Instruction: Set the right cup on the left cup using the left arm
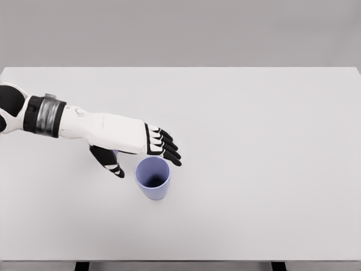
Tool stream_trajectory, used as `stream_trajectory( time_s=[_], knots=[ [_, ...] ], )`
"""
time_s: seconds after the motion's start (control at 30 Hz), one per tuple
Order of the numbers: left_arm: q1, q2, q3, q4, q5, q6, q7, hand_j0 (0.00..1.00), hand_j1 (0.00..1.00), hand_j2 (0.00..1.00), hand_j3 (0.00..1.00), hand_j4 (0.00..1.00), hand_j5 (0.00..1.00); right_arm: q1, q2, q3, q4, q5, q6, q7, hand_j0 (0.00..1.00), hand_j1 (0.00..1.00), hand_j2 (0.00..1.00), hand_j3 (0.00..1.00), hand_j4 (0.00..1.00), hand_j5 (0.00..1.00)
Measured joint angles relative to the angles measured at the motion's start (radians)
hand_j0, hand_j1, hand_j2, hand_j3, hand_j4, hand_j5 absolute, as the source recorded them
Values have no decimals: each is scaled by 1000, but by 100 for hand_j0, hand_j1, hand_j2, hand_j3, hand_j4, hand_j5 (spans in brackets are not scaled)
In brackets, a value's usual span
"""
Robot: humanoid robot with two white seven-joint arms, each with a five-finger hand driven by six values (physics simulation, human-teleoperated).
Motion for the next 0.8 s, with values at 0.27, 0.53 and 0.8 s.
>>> stream_trajectory(
  time_s=[0.27,0.53,0.8],
  knots=[
    [20,-45,1,0,-80,0,0,100,100,100,100,100,100,0,0,0,0,0,0,0,100,100,100,100,100,100],
    [18,-52,4,0,-92,-5,0,100,100,100,100,100,100,0,0,0,0,0,0,0,100,100,100,100,100,100],
    [14,-49,7,0,-92,-17,0,100,100,100,100,100,100,0,0,0,0,0,0,0,100,100,100,100,100,100]
  ],
)
